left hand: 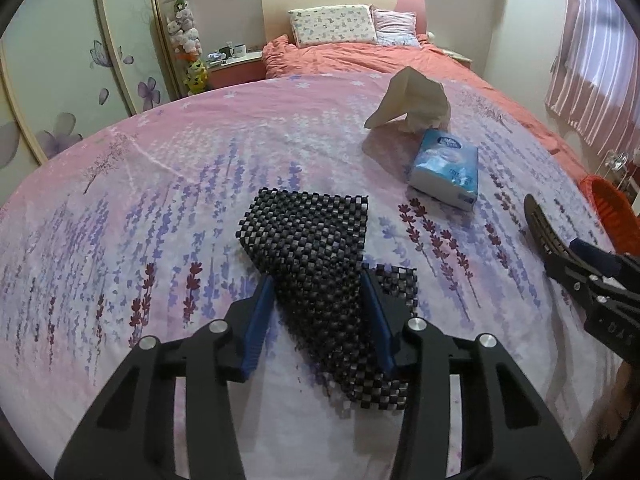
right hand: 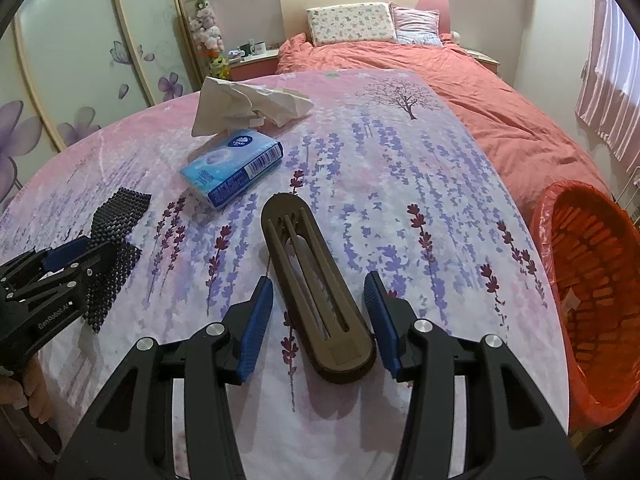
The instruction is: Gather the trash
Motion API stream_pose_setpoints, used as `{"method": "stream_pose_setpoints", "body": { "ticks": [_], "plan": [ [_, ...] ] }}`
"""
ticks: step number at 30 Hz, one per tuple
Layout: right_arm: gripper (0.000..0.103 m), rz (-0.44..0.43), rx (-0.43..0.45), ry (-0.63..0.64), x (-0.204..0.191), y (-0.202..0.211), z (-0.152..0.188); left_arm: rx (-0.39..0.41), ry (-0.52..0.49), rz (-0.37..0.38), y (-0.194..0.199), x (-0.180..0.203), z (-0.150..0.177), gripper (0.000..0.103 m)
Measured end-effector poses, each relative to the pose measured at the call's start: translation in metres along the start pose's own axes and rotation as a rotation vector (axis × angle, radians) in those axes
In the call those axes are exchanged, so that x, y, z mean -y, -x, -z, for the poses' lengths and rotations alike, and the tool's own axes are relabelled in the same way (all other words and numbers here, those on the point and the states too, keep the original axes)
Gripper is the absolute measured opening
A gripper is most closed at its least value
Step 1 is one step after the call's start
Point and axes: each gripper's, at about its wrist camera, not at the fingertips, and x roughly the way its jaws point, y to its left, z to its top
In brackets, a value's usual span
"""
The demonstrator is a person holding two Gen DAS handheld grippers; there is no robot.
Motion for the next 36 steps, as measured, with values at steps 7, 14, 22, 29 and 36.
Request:
{"method": "stream_pose_setpoints", "body": {
  "ticks": [7,14,22,29,36],
  "plan": [
    [0.049,0.021,-0.004,0.018,-0.002,-0.002,0.000,0.067,0.023,0.045,0.017,-0.010,0.000,0.066],
    [0.049,0.022,-0.004,0.018,-0.003,-0.002,0.000,-0.001,0.072,0.067,-0.002,-0.013,-0.009,0.025],
    [0.049,0.014,-0.003,0.012,-0.002,-0.001,0.000,0.000,-0.014,0.047,0.004,-0.006,0.003,0.001],
    [0.049,0.009,-0.001,0.008,-0.002,-0.001,0.000,-0.011,0.042,0.052,0.003,-0.007,0.000,0.035],
    [0.049,-0.010,0.001,-0.006,0.002,0.000,0.001,-0.001,-0.024,-0.019,-0.001,0.014,0.002,0.043]
  ]
}}
